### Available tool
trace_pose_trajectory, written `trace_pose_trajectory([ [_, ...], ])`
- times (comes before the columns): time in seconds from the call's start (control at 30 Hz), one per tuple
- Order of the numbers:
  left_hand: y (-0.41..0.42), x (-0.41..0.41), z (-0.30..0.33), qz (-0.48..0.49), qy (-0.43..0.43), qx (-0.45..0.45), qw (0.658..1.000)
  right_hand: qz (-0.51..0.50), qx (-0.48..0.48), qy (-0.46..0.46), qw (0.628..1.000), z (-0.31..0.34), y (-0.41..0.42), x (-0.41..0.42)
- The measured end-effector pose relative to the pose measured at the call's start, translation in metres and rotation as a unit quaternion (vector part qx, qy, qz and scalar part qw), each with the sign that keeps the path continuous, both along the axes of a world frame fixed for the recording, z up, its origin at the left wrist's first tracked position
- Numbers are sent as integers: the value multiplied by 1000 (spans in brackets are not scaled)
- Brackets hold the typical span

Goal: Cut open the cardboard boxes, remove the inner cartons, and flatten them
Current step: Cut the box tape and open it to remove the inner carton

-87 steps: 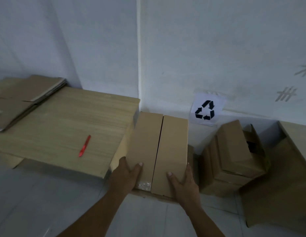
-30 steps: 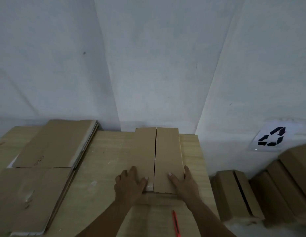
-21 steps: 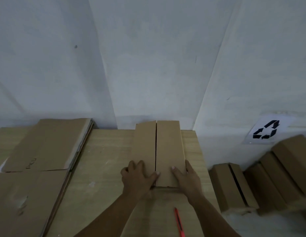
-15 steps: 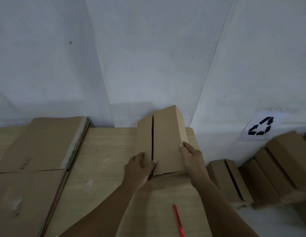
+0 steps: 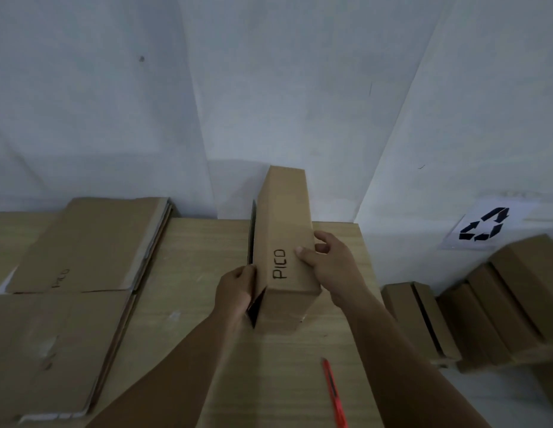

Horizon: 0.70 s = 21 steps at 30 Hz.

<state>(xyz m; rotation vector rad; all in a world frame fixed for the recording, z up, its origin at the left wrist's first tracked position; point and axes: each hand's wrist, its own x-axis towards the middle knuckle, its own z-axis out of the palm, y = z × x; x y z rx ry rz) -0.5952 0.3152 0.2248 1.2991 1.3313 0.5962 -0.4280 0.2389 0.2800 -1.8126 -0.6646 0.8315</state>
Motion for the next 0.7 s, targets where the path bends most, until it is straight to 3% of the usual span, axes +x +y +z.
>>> trace_pose_trajectory([
  [0.13, 8, -5, 6, 61, 39, 99, 992, 13, 20, 65, 998, -8, 13, -9],
  [0.23, 5, -4, 26, 110, -41, 225, 967, 7, 39, 92, 995, -13, 15, -14],
  [0.3, 0, -2, 37, 62, -40, 343, 936, 15, 54, 99, 993, -11, 14, -17],
  [0.37, -10, 1, 46, -36, 72, 440, 894, 28, 69, 107, 992, -12, 9, -20],
  [0.43, -24, 5, 54, -102, 244, 437, 860, 6, 73, 105, 992, -20, 3, -21],
  [0.5, -32, 5, 55, -121, 349, 387, 845, -20, 44, 82, 995, -34, -4, -23],
  [0.6, -28, -7, 48, -99, 323, 364, 868, -6, -66, 18, 998, -72, -19, -29],
  [0.7, -13, -29, 35, -66, 219, 320, 919, 6, -116, 53, 992, -100, -33, -43],
])
